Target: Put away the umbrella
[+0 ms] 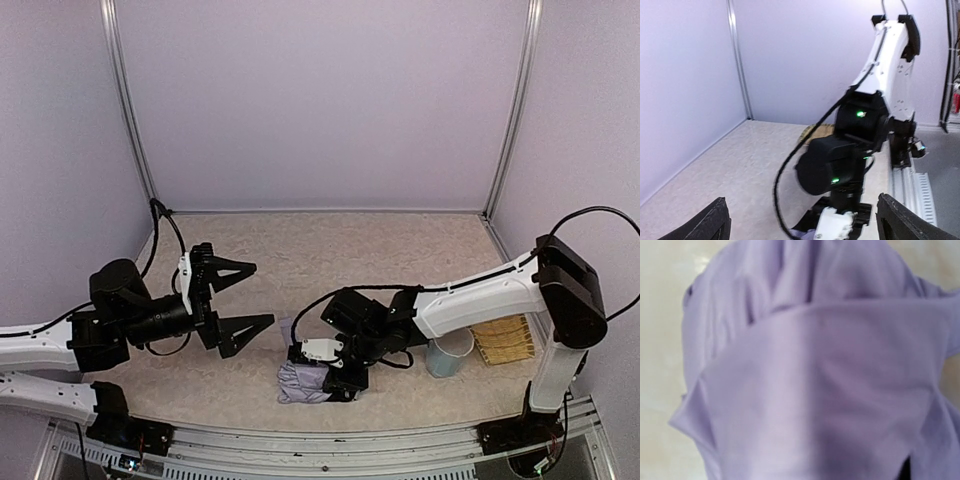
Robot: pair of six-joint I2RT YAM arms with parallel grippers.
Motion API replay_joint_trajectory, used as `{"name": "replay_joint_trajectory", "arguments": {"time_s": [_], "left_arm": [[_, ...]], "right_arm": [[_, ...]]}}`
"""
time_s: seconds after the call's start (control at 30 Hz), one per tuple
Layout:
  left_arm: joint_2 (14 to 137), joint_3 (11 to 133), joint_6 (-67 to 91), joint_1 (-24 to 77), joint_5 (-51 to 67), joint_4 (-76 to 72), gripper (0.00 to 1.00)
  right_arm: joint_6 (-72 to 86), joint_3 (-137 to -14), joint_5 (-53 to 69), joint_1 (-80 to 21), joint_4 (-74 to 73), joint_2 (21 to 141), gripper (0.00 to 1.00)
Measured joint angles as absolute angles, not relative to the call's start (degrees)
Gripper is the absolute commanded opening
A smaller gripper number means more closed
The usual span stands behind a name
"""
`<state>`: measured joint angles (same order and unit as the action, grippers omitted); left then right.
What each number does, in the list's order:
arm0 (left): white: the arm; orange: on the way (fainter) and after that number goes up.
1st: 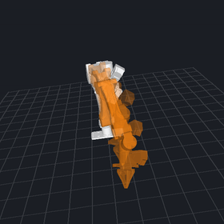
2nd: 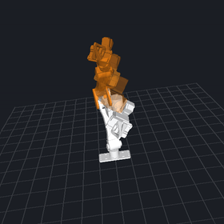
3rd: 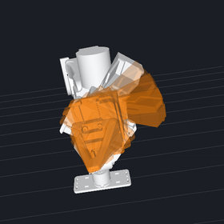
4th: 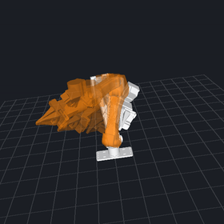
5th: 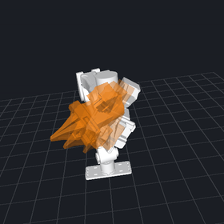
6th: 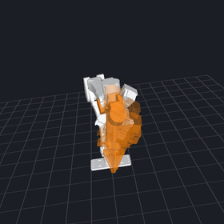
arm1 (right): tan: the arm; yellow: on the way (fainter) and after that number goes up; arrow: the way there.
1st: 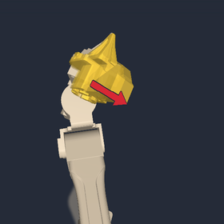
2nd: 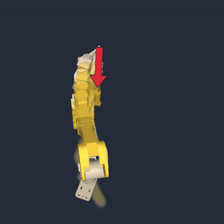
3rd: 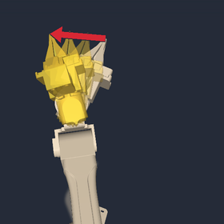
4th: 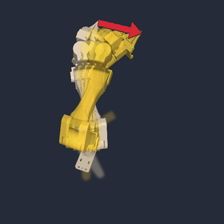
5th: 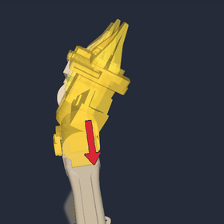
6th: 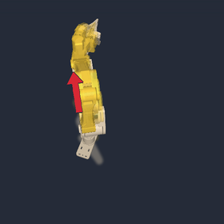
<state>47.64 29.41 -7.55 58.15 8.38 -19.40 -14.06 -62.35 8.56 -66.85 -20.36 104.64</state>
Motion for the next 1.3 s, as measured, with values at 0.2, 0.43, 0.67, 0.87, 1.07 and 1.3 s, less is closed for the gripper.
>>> {"name": "replay_joint_trajectory", "arguments": {"time_s": [0.2, 0.43, 0.67, 0.87, 1.07, 1.3], "left_arm": [[49.2, 28.7, 2.1, 60.6, 13.6, -28.0, 0.99], [52.6, 30.8, 15.2, 53.3, 20.9, -37.8, 0.99], [54.3, 32.9, 10.2, 48.1, 24.8, -38.6, 0.88], [54.8, 34.8, -10.3, 58.2, 17.4, -22.8, 0.88], [54.0, 33.3, -19.4, 58.2, 8.3, -15.9, 0.89], [51.2, 33.3, -20.3, 55.9, 1.4, -15.7, 0.9]], "right_arm": [[-14.0, -65.3, 23.3, -62.2, -24.3, 107.5, 0.07], [-13.2, -65.4, 29.5, -60.1, -25.8, 108.4, 0.01], [-11.7, -65.4, 26.9, -60.1, -25.1, 107.9, 0.0], [-10.6, -65.9, 17.0, -60.6, -25.4, 106.0, 0.0], [-10.5, -69.2, 1.3, -58.6, -26.3, 105.3, 0.0], [-20.2, -81.3, -30.0, -47.4, -16.8, 105.2, 0.0]]}}
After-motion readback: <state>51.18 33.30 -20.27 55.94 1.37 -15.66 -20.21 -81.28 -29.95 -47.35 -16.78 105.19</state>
